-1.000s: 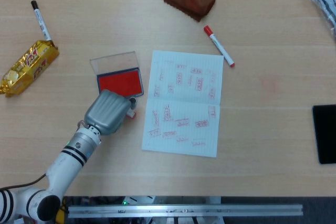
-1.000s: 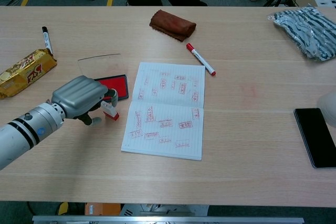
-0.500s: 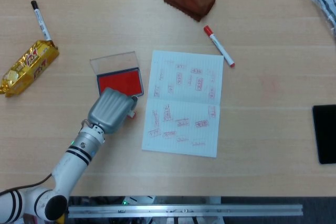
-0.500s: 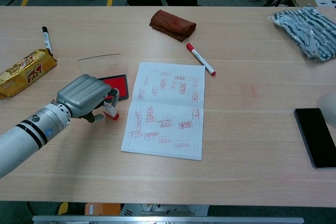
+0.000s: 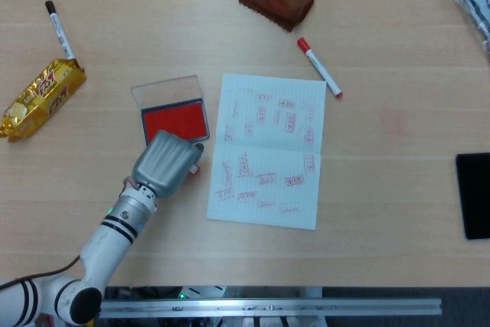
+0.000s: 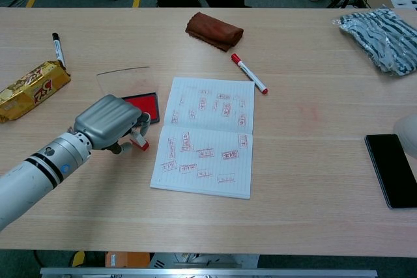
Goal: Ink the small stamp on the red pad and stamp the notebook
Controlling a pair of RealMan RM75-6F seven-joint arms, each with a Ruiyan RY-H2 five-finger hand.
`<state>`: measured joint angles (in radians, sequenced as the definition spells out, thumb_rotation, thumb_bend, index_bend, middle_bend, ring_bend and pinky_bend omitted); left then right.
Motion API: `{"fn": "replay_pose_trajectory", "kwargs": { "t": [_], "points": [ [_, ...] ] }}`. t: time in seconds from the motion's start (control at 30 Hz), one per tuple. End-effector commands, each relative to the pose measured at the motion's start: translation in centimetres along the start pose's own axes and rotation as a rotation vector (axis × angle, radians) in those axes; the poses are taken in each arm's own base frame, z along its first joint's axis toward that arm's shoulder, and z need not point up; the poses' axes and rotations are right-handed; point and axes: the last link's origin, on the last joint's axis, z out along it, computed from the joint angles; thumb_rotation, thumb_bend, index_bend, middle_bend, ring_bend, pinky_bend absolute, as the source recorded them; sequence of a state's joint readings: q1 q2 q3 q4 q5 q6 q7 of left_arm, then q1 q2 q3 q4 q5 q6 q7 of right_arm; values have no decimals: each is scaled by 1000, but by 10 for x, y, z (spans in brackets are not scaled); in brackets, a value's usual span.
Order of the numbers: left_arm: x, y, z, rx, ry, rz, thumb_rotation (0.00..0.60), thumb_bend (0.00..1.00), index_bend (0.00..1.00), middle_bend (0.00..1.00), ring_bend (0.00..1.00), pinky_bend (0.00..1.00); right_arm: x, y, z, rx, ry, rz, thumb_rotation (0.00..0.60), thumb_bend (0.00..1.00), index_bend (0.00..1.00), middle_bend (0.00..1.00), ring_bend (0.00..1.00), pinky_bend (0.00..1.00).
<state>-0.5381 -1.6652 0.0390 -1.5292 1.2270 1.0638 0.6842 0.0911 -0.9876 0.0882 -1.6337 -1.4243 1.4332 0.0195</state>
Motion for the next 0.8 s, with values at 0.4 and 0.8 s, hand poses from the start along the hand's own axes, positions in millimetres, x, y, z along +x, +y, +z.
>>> {"fn": "replay_pose_trajectory", "kwargs": {
  "t": [0.4,0.8],
  "points": [
    [-2,0,0,-6,12,-2,600,288,555,1000,1000,1000,1,1,-2,-6,2,2,600,159,331,400,360,458],
    [3,-4,-1,-11,36,-6,600,288,573,1000,1000,1000,2,1,-3,-6,8,3,600,159,331,400,360,457]
  ]
}}
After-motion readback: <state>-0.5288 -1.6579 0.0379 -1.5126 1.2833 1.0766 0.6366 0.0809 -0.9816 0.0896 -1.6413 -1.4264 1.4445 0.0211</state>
